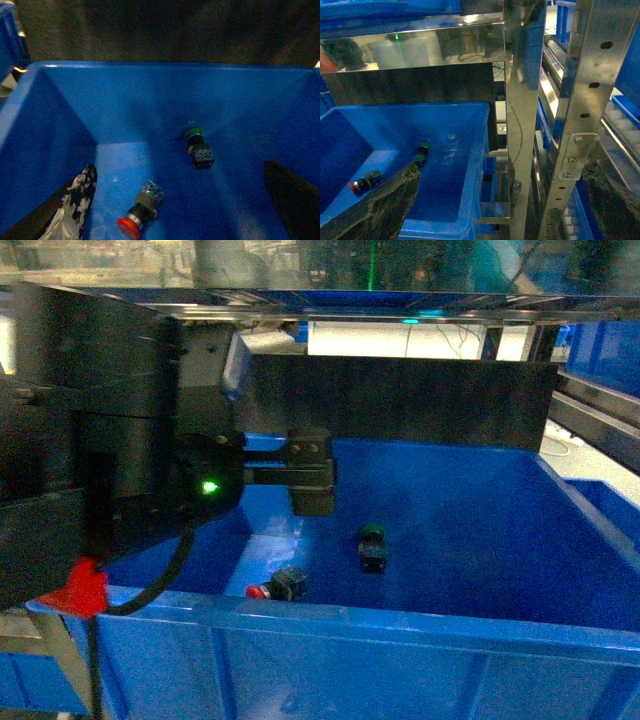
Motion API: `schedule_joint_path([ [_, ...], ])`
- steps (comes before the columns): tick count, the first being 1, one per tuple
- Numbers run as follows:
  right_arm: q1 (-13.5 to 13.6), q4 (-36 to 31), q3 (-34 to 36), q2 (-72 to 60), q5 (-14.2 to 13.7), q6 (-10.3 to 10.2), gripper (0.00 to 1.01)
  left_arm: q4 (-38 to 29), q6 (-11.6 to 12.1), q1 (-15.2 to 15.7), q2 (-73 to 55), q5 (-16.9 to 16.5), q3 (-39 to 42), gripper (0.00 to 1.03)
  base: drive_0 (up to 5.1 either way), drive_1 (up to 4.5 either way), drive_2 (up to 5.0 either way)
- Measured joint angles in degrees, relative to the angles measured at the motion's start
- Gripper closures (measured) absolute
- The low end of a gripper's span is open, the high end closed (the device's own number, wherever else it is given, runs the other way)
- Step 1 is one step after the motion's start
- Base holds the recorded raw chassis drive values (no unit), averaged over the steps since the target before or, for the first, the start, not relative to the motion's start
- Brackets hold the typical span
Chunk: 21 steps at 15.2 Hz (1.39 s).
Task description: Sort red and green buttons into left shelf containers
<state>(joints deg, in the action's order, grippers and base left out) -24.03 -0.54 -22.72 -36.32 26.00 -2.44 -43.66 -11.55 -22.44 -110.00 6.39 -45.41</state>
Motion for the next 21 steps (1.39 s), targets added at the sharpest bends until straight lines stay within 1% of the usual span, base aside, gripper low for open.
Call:
schedule_joint_path([
  [2,0.00,0.00,0.00,0.00,0.02,0.00,0.03,-0.46,2.56,0.94,8.79,-1.49,8.15,0.05,0.0,0.00,0.0],
  [4,0.00,0.00,0.00,0.00,0.02,0.02,0.03,3.45,5.16,2.60,20.48,-5.70,15.78,0.05,0.0,0.00,0.0],
  [5,0.00,0.00,0.00,0.00,0.02,0.02,0.03,6.78,6.08,4.59,28.17,-6.91,19.50,0.05,0.0,0.00,0.0],
  [6,0.00,0.00,0.00,0.00,0.00,0.02,0.03,10.99,6.38,6.54,35.12,-8.81,22.49,0.05,0.0,0.00,0.0],
  [7,0.00,0.00,0.00,0.00,0.00,0.02,0.03,18.08,7.56,9.53,44.65,-12.07,26.12,0.05,0.0,0.00,0.0],
  [8,0.00,0.00,0.00,0.00,0.02,0.02,0.03,23.78,8.76,12.61,51.71,-15.87,27.74,0.05,0.0,0.00,0.0],
  [9,0.00,0.00,0.00,0.00,0.02,0.02,0.03,29.16,9.99,17.33,59.78,-21.05,28.06,0.05,0.0,0.00,0.0],
  [10,0.00,0.00,0.00,0.00,0.02,0.02,0.03,32.33,10.08,22.40,65.92,-25.27,27.71,0.05,0.0,0.00,0.0],
  [11,0.00,0.00,0.00,0.00,0.02,0.02,0.03,32.48,10.05,26.75,70.05,-27.91,27.54,0.05,0.0,0.00,0.0],
  [12,0.00,-0.02,0.00,0.00,0.02,0.02,0.03,32.20,10.05,26.99,70.75,-28.35,27.08,0.05,0.0,0.00,0.0],
  [13,0.00,-0.02,0.00,0.07,0.07,0.11,0.03,32.76,10.05,26.58,70.23,-28.92,27.08,0.05,0.0,0.00,0.0],
  [14,0.61,-7.19,1.97,0.24,-1.70,0.63,0.08,27.87,10.34,25.27,69.81,-25.31,28.41,0.09,0.0,0.00,0.0],
  [15,3.08,-14.51,6.05,3.28,-5.35,1.16,0.21,20.37,10.51,22.60,71.49,-14.78,32.28,0.21,0.0,0.00,0.0],
  [16,5.40,-16.28,8.72,5.64,-6.78,1.70,0.32,18.43,10.62,22.12,73.31,-9.70,34.36,0.32,0.0,0.00,0.0],
  [17,7.74,-16.17,10.54,7.41,-9.18,2.05,0.45,18.38,10.56,22.40,74.84,-6.64,35.50,0.45,0.0,0.00,0.0],
  [18,9.38,-15.80,11.93,8.83,-10.99,2.08,0.56,18.67,10.58,22.64,76.26,-6.27,36.54,0.55,0.0,0.00,0.0],
  [21,14.38,-14.73,15.61,13.90,-16.04,2.08,0.94,20.70,10.60,22.43,81.02,-6.36,39.65,0.94,0.0,0.00,0.0],
])
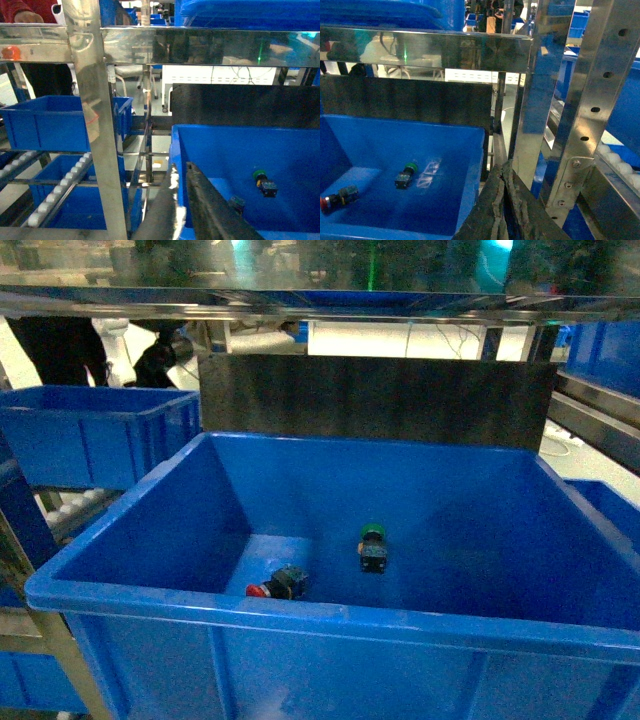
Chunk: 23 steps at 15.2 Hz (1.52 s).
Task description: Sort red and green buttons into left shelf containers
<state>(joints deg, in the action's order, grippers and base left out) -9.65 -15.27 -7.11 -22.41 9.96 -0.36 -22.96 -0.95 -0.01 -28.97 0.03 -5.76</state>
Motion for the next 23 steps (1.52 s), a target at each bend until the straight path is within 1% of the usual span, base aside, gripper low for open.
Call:
schedule_joint_path([
  [1,1.27,0.52,0.81,1.29,-1.27,0.22,0.99,0.83,0.04,0.00,1.73,0.02,0.81,1.01,0.0,0.00,0.0],
  [2,2.43,1.22,1.66,2.80,-2.40,0.24,0.99,1.84,0.11,0.00,3.43,0.02,1.51,1.01,0.0,0.00,0.0],
  [3,4.70,2.12,2.27,4.04,-5.90,0.26,0.99,2.47,0.09,0.00,4.68,0.00,2.05,1.01,0.0,0.00,0.0],
  [4,9.25,2.67,3.08,5.51,-9.05,0.24,0.99,3.76,0.11,0.00,6.21,0.02,2.64,1.01,0.0,0.00,0.0],
  [5,9.99,3.08,3.48,6.36,-9.01,0.33,0.99,4.63,0.11,0.00,7.50,0.00,3.02,1.01,0.0,0.00,0.0],
  [6,9.73,3.67,3.80,7.28,-10.01,0.31,0.99,5.35,0.11,0.00,8.85,0.02,3.23,1.01,0.0,0.00,0.0],
  [7,9.64,4.33,4.15,8.48,-9.94,0.33,0.99,6.45,0.11,0.00,10.14,0.00,3.45,1.01,0.0,0.00,0.0],
  [8,9.64,4.81,4.42,9.33,-9.92,0.33,0.99,4.79,0.13,0.00,11.13,0.00,4.98,1.01,0.0,0.00,0.0],
  [9,9.64,5.42,4.81,10.27,-9.94,0.33,0.99,6.27,0.13,0.00,12.04,0.00,4.94,1.01,0.0,0.00,0.0],
  [10,9.64,4.07,6.12,11.37,-9.94,0.33,0.99,7.82,0.13,0.00,13.88,0.00,4.94,1.01,0.0,0.00,0.0],
  [11,9.64,5.99,6.51,12.55,-9.90,0.37,0.99,8.68,0.13,0.00,14.97,0.00,4.94,1.01,0.0,0.00,0.0],
  [12,9.64,15.69,6.49,20.06,-9.92,0.37,0.99,10.60,0.13,0.00,16.70,0.09,4.94,1.01,0.0,0.00,0.0],
  [13,9.64,14.45,6.27,22.21,-9.88,0.37,0.99,11.82,0.13,0.00,17.79,0.04,4.94,1.01,0.0,0.00,0.0],
  [14,9.64,15.93,6.47,22.10,-9.92,0.39,0.99,12.70,0.13,0.00,18.97,0.00,4.94,1.01,0.0,0.00,0.0],
  [15,9.64,15.21,6.47,22.16,-9.92,0.39,0.99,16.55,0.13,0.00,21.57,0.04,4.85,1.01,0.0,0.00,0.0],
  [16,9.64,15.54,6.47,22.16,-9.92,0.39,0.99,23.39,0.15,0.00,28.15,-0.04,4.92,1.01,0.0,0.00,0.0],
  [22,9.64,15.50,6.49,22.16,-9.86,0.37,0.99,23.21,0.13,0.00,28.48,0.00,4.92,1.01,0.0,0.00,0.0],
  [23,9.64,15.50,6.49,22.16,-9.86,0.39,0.96,23.19,0.15,0.00,28.48,0.00,4.92,1.01,0.0,0.00,0.0],
])
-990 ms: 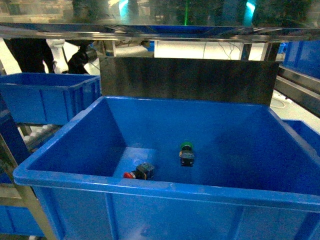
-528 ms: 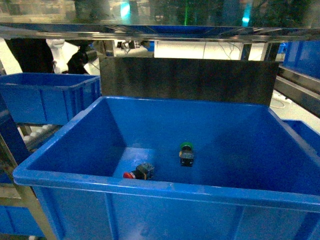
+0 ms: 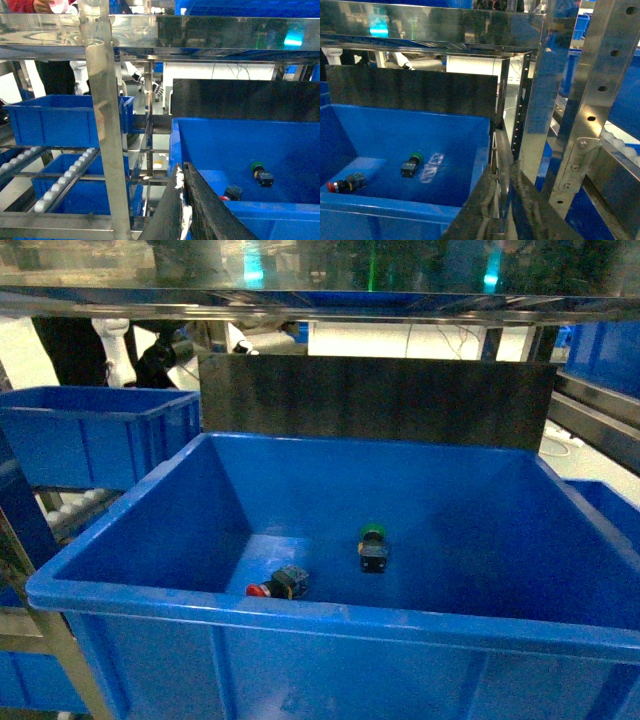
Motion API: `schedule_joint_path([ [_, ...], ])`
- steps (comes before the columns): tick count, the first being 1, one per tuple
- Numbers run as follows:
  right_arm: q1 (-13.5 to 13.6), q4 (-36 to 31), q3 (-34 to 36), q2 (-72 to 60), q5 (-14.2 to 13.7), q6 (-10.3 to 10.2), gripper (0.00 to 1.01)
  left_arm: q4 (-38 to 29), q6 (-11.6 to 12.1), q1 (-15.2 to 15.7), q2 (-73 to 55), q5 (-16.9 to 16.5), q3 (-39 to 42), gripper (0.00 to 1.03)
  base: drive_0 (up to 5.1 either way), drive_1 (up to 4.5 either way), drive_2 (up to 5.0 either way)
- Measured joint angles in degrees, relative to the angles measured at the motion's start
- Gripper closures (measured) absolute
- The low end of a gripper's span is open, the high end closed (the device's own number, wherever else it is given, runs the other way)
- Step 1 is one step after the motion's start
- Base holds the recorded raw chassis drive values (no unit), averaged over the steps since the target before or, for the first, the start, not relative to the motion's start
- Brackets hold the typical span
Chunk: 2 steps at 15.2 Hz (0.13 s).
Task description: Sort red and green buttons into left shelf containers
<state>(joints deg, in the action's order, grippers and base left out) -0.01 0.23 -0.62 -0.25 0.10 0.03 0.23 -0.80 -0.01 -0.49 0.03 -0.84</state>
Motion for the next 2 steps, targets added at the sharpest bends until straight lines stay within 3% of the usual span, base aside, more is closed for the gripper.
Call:
schedule_joint_path([
  [1,0.00,0.00,0.00,0.00,0.00,0.00,0.71,0.02,-0.02,0.00,0.00,0.00,0.00,0.89,0.0,0.00,0.0],
  [2,0.00,0.00,0.00,0.00,0.00,0.00,0.47,0.02,-0.02,0.00,0.00,0.00,0.00,0.66,0.0,0.00,0.0],
])
